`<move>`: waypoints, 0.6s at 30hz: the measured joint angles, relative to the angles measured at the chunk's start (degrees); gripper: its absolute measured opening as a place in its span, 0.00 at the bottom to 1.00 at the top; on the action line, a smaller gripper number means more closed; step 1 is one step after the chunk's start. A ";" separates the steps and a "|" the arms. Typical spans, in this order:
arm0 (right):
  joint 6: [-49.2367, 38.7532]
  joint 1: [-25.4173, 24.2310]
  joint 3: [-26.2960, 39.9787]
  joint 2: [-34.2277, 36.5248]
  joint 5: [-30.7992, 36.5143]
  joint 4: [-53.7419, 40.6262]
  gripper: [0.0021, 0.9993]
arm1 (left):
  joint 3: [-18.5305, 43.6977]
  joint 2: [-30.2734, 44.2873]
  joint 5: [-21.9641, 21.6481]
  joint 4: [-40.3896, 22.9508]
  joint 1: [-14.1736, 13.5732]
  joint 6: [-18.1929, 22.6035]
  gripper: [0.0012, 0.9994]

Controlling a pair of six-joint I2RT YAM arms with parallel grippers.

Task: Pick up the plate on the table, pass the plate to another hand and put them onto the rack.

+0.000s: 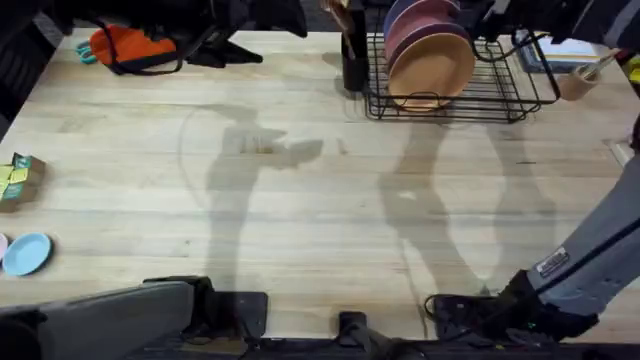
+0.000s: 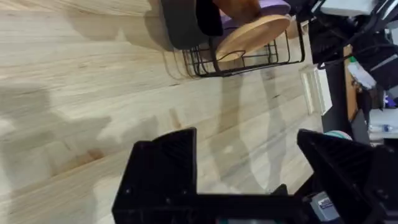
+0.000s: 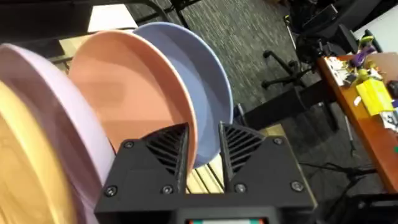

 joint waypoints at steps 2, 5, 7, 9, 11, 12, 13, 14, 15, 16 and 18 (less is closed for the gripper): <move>1.09 -0.43 0.00 -0.06 -1.00 0.00 0.30 | 0.00 0.00 0.00 0.00 0.00 0.00 1.00; 2.43 -0.90 0.00 -0.44 -2.72 -0.11 0.30 | 0.00 0.00 0.00 0.00 0.00 0.00 1.00; 3.30 -1.06 0.00 -1.02 -3.32 -0.18 0.30 | 0.00 0.01 -0.02 0.00 0.00 0.00 1.00; 4.24 -1.14 0.00 -1.93 -3.83 -0.33 0.30 | 0.00 0.00 0.00 0.00 0.00 0.00 1.00; 5.02 -1.19 0.00 -2.90 -4.25 -0.30 0.30 | 0.00 0.00 0.00 0.00 0.00 0.00 1.00; 5.30 -1.23 0.00 -3.44 -4.40 -0.29 0.30 | 0.00 0.02 0.00 0.00 0.00 0.00 1.00; 5.62 -1.23 0.00 -3.97 -4.56 -0.27 0.30 | 0.00 0.02 0.00 0.00 0.00 0.00 1.00; 5.99 -1.26 0.00 -4.39 -4.68 -0.27 0.31 | 0.00 0.00 0.00 0.00 0.00 0.00 1.00; 6.42 -1.31 0.02 -4.82 -4.73 -0.25 0.31 | 0.00 0.00 0.00 0.00 0.00 0.00 1.00; 6.97 -1.40 0.02 -5.21 -4.89 -0.31 0.31 | 0.00 0.00 0.00 0.00 0.00 0.00 1.00; 8.07 -1.67 0.02 -5.83 -5.06 -0.35 0.33 | 0.00 0.02 0.00 0.00 0.00 0.00 1.00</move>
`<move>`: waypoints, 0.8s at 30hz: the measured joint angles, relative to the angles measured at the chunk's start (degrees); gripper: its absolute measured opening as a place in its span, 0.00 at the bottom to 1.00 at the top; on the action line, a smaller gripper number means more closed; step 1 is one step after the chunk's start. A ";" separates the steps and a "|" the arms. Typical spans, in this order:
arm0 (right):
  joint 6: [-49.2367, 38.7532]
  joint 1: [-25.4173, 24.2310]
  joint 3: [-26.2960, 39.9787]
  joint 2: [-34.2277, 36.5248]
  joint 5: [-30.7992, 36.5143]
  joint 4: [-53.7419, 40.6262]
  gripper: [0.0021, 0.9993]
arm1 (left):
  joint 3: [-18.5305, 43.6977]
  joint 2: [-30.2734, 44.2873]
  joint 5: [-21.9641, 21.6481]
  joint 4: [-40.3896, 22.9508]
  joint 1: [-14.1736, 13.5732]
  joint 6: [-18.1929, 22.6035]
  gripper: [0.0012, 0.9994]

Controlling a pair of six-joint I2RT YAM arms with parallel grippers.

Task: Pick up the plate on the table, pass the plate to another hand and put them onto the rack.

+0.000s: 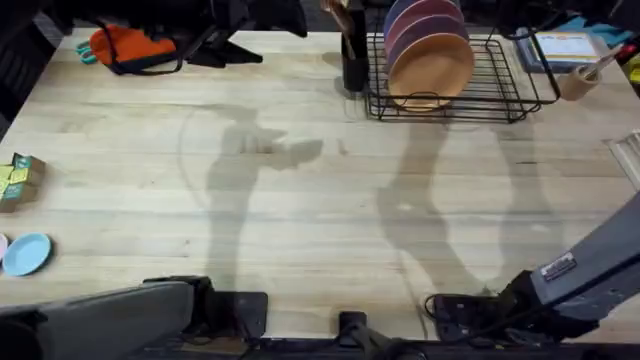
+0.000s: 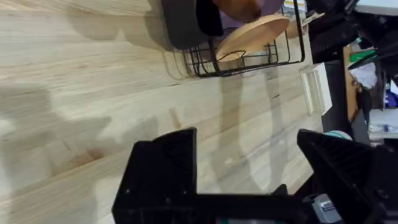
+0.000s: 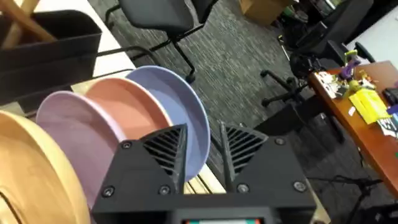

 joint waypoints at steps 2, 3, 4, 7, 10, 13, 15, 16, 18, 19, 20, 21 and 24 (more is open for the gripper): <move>1.32 -0.36 0.00 -0.50 -0.02 -0.04 0.34 | 0.00 0.01 0.00 -0.01 0.00 0.00 1.00; 1.90 -0.57 0.00 -0.75 -0.08 -0.34 0.35 | 0.00 -0.02 0.00 0.00 0.00 0.00 1.00; 2.36 -0.78 0.00 -1.06 -0.28 -0.96 0.36 | 0.00 -0.02 0.00 0.00 0.00 0.00 1.00; 3.65 -1.41 0.00 -2.06 -0.48 -2.98 0.38 | 0.00 -0.02 0.00 0.00 0.00 0.00 1.00; 4.71 -2.21 0.00 -4.95 -0.61 -9.85 0.40 | 0.00 -0.02 0.00 -0.02 0.00 0.00 1.00; 4.97 -2.72 0.00 -7.53 -0.58 -15.47 0.44 | 0.00 -0.02 -0.02 0.00 0.00 0.00 1.00; 5.14 -3.23 0.02 -9.42 -0.16 -19.68 0.50 | 0.00 -0.02 0.00 0.00 0.00 0.00 1.00; 5.40 -3.51 0.02 -10.39 0.28 -22.33 0.60 | 0.00 0.00 -0.02 0.00 0.00 0.00 1.00; 5.38 -4.08 0.02 -12.14 1.15 -26.65 0.89 | 0.00 -0.02 -0.02 0.00 0.00 0.00 1.00; 5.43 -4.77 0.04 -14.91 2.17 -33.43 1.00 | 0.00 -0.02 -0.76 0.00 0.00 0.00 1.00; 5.56 -4.91 0.04 -15.74 2.38 -35.36 1.00 | 0.00 -0.02 -1.16 0.00 0.00 0.00 1.00; 5.95 -5.02 0.03 -16.75 2.57 -37.37 1.00 | 0.00 0.01 -1.52 0.00 0.00 0.00 1.00; 9.54 -5.05 0.04 -22.02 4.02 -45.97 1.00 | 0.00 0.00 -3.79 -0.02 0.00 0.29 1.00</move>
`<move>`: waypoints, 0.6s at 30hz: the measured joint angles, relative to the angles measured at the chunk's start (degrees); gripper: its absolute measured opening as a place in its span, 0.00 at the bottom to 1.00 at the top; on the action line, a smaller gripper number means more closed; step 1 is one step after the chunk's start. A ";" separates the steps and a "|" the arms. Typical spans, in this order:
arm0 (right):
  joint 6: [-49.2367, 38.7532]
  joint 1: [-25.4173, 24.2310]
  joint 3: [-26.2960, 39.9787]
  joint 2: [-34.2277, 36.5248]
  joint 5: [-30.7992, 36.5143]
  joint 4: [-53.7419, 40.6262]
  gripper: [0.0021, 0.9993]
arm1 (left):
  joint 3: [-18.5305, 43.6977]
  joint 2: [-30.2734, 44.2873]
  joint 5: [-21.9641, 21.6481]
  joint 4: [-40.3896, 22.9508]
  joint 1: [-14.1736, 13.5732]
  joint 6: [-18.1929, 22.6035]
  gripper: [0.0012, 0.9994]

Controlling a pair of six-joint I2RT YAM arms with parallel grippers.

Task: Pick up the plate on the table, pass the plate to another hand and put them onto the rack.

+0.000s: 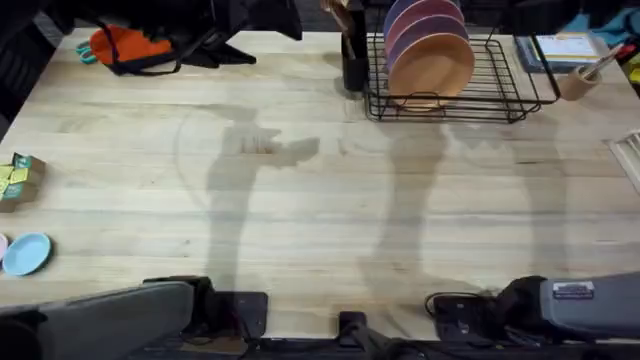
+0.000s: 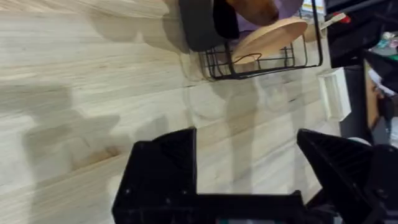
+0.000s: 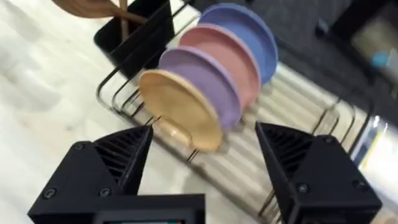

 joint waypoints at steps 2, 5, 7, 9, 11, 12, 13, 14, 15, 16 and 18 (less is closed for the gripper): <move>3.05 0.02 0.00 -2.38 2.51 -3.31 1.00 | 0.00 -0.01 -0.49 0.02 0.00 0.78 1.00; 7.91 0.02 0.00 -5.93 7.63 -8.43 1.00 | 0.00 0.00 -0.84 0.01 0.00 2.10 1.00; 10.75 0.02 0.00 -8.33 11.06 -11.61 1.00 | 0.00 -0.02 -1.46 0.02 0.00 2.73 1.00; 16.11 0.02 0.00 -13.24 16.94 -15.81 1.00 | 0.00 -0.02 -3.45 0.00 0.00 3.67 1.00; 18.91 0.02 0.00 -16.11 19.23 -17.53 1.00 | 0.00 -0.25 -4.46 -0.02 0.00 4.72 1.00; 20.09 0.02 0.00 -17.68 20.16 -18.45 1.00 | 0.00 -0.60 -4.88 0.00 0.00 5.35 1.00; 21.03 0.02 0.00 -19.15 20.84 -19.17 1.00 | 0.00 -1.13 -5.21 -0.03 0.00 5.90 1.00; 21.84 0.02 0.00 -20.52 21.32 -19.76 1.00 | 0.00 -1.87 -5.57 -0.01 0.00 6.30 1.00; 22.59 0.02 0.00 -22.02 21.78 -20.38 1.00 | 0.00 -3.04 -6.24 0.00 0.00 6.78 1.00; 23.05 0.02 0.05 -23.23 22.08 -20.97 1.00 | 0.00 -4.13 -6.68 -0.05 0.00 7.10 1.00; 23.91 0.02 0.16 -25.65 22.58 -22.14 1.00 | 0.00 -6.79 -7.87 -0.14 0.00 7.58 1.00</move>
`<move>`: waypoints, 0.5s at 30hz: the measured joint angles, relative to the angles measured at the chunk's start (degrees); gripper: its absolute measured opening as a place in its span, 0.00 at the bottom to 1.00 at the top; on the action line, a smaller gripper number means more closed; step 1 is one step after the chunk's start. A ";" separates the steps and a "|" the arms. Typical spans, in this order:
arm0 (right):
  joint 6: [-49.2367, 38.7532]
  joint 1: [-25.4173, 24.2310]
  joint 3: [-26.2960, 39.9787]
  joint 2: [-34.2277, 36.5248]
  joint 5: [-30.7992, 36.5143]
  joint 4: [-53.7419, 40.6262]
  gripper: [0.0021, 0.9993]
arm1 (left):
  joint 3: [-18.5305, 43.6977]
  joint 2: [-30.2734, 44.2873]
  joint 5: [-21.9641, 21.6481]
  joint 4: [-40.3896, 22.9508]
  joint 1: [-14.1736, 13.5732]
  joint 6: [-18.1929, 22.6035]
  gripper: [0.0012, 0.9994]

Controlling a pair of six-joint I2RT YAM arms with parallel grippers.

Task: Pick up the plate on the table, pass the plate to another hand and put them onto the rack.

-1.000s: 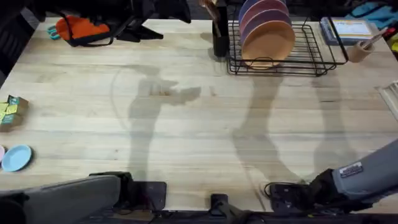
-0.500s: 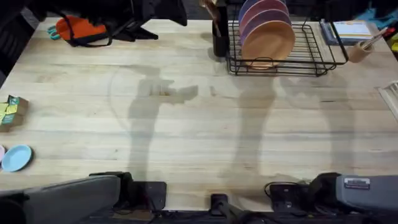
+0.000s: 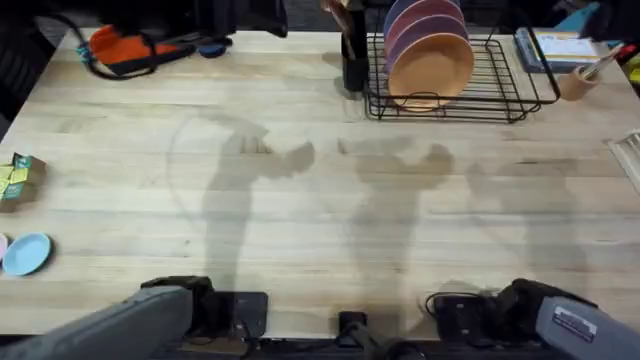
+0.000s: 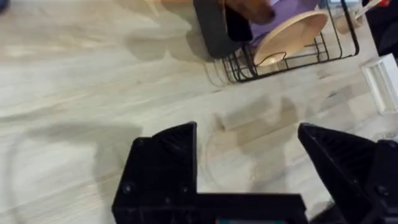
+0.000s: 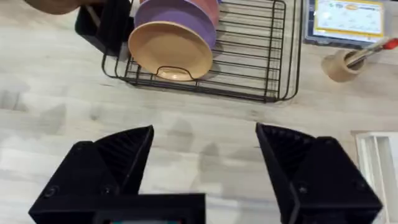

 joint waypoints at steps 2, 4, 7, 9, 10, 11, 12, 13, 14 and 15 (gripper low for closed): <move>0.42 0.00 0.08 -2.17 0.17 -1.41 1.00 | 0.00 -2.56 -0.95 -0.30 0.00 0.29 1.00; 0.78 0.00 0.08 -3.89 0.27 -2.53 1.00 | 0.00 -5.13 -1.80 -0.71 0.00 0.61 1.00; 1.12 0.00 0.08 -6.07 0.46 -3.20 1.00 | 0.02 -8.17 -2.74 -1.34 0.00 0.81 1.00; 1.24 0.00 0.08 -7.07 0.47 -3.56 1.00 | 0.04 -9.74 -2.98 -1.40 0.00 0.83 1.00; 1.26 0.00 0.08 -8.26 0.48 -3.72 1.00 | 0.04 -11.65 -3.10 -1.42 0.00 0.89 1.00; 1.24 0.00 0.08 -8.60 0.48 -3.74 1.00 | 0.04 -12.11 -3.16 -1.42 0.00 0.96 1.00; 1.26 0.00 0.08 -8.88 0.49 -3.77 1.00 | 0.04 -12.55 -3.18 -1.46 0.00 0.98 1.00; 1.26 0.00 0.08 -9.15 0.49 -3.82 1.00 | 0.06 -12.90 -3.20 -1.59 0.00 1.00 1.00; 1.24 0.00 0.08 -9.36 0.50 -3.87 1.00 | 0.09 -13.20 -3.20 -1.83 0.00 1.00 1.00; 1.25 0.00 0.08 -9.53 0.50 -3.87 1.00 | 0.09 -13.40 -3.24 -2.05 0.00 1.00 1.00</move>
